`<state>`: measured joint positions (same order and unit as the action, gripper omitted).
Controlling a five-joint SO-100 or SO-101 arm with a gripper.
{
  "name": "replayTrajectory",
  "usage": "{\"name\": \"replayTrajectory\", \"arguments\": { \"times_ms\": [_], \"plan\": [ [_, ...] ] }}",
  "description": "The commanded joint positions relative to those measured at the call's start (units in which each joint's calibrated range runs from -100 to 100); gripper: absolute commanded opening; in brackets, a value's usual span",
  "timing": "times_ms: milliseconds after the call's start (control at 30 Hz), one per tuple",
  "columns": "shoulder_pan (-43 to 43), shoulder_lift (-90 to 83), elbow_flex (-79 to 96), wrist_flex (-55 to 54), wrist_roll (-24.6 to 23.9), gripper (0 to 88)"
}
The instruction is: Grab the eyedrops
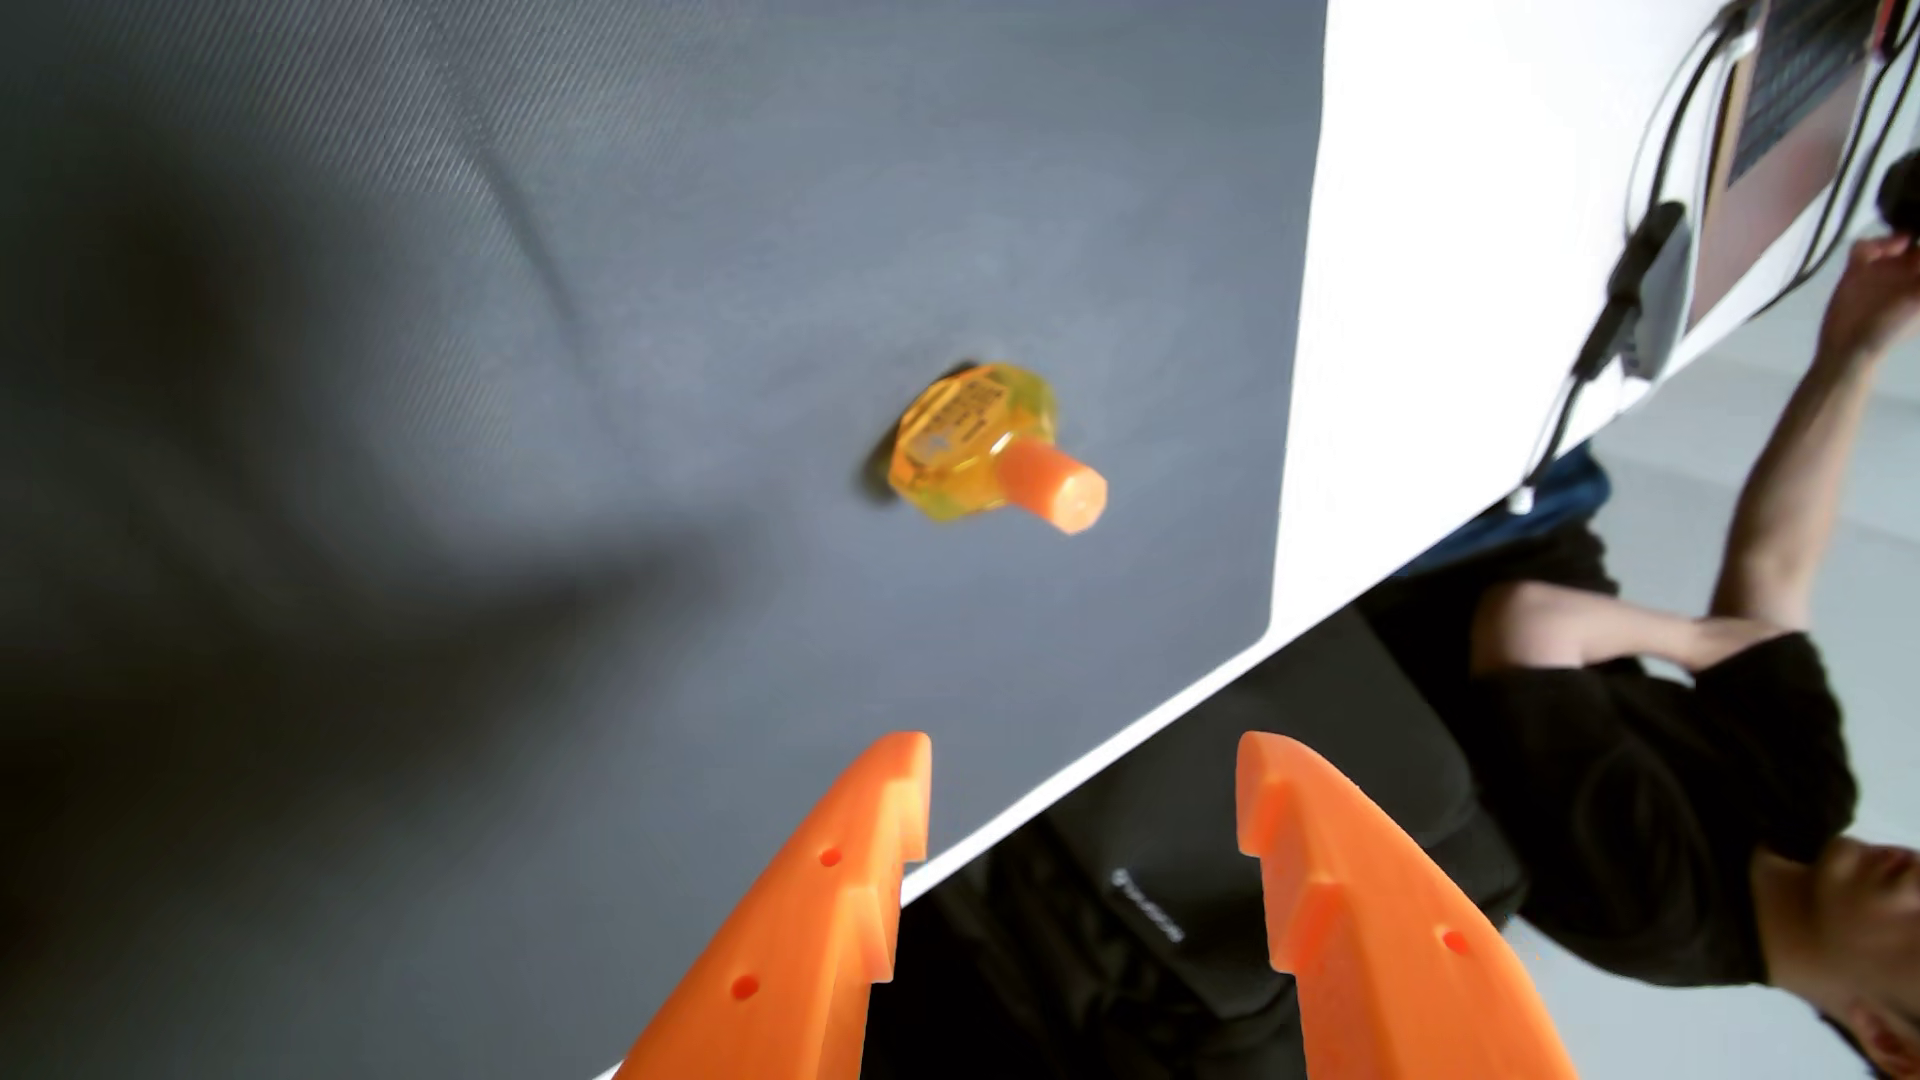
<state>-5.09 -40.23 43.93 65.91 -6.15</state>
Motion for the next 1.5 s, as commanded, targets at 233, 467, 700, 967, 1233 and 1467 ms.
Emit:
{"name": "replayTrajectory", "arguments": {
  "times_ms": [233,467,700,967,1233,1467],
  "plan": [
    [0.4,15.8,-19.9,7.9,-6.9,18.0],
    [0.4,26.4,-30.2,13.4,-10.8,20.8],
    [0.4,33.2,-35.5,16.5,-14.3,23.6],
    [0.4,41.3,-39.7,16.6,-17.0,24.2],
    [0.4,49.0,-45.4,16.4,-17.5,26.5],
    [0.4,54.4,-46.0,16.0,-19.8,26.7]
  ]
}}
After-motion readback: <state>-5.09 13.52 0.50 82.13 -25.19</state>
